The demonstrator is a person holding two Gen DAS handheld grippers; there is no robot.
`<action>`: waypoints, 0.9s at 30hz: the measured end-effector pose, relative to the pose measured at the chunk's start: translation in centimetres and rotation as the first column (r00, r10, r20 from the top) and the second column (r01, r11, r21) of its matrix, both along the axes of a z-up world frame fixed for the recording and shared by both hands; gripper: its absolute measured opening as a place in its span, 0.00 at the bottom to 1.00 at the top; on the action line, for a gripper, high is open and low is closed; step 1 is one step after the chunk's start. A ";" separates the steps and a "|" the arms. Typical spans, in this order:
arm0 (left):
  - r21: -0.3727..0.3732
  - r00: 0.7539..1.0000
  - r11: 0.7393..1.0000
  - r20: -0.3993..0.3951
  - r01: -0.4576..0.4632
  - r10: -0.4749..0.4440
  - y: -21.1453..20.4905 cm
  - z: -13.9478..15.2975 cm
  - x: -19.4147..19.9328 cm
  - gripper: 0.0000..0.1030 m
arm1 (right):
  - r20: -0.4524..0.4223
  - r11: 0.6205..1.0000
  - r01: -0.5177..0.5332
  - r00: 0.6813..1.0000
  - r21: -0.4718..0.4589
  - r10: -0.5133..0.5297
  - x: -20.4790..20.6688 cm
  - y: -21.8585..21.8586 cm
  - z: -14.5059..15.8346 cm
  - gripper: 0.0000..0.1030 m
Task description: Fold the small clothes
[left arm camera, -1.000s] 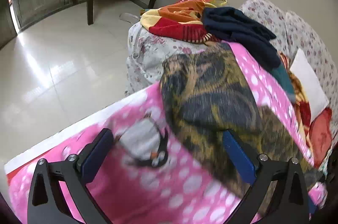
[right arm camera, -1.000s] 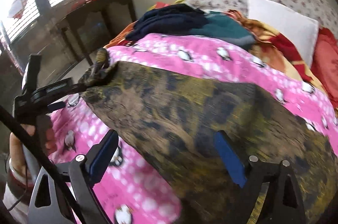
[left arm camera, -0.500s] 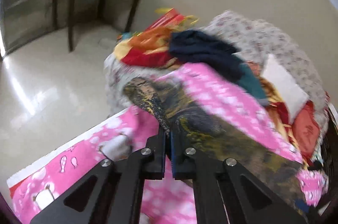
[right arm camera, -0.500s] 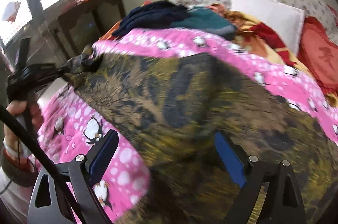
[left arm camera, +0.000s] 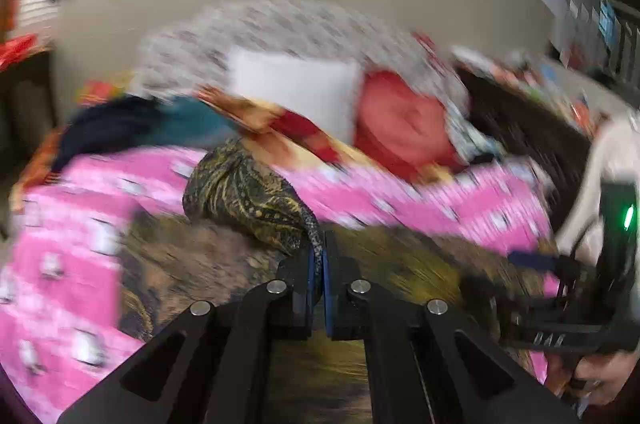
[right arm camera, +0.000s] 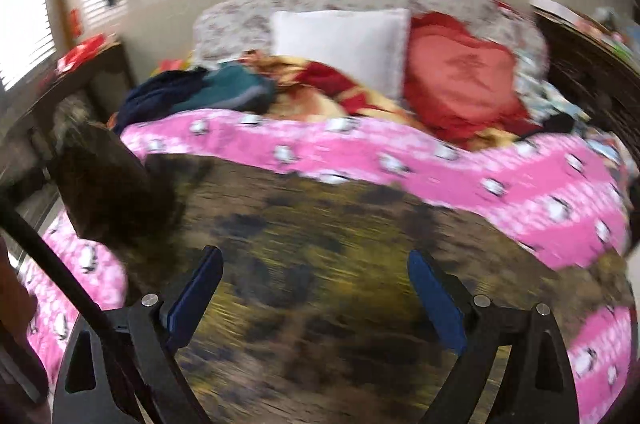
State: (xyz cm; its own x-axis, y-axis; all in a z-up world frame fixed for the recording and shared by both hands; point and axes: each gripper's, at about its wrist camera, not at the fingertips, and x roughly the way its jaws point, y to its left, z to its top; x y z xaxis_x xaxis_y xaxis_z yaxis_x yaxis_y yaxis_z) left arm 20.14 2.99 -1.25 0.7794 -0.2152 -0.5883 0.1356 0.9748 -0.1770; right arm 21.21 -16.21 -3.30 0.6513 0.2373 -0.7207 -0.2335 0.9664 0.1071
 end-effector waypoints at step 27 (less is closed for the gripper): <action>0.005 0.958 0.976 -0.188 -0.218 0.215 11.7 -5.6 0.4 0.89 | -0.159 0.991 -0.115 0.979 0.071 0.125 7.9 3.5 -7.5 0.48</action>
State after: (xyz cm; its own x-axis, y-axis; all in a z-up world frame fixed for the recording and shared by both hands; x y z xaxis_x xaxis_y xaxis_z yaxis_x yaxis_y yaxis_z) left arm 20.59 14.65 -6.84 0.6852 -0.0638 -0.7255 -0.1148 0.9743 -0.1940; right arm 29.14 -12.75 -10.76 0.4910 0.3534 -0.7962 -0.3217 0.9230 0.2112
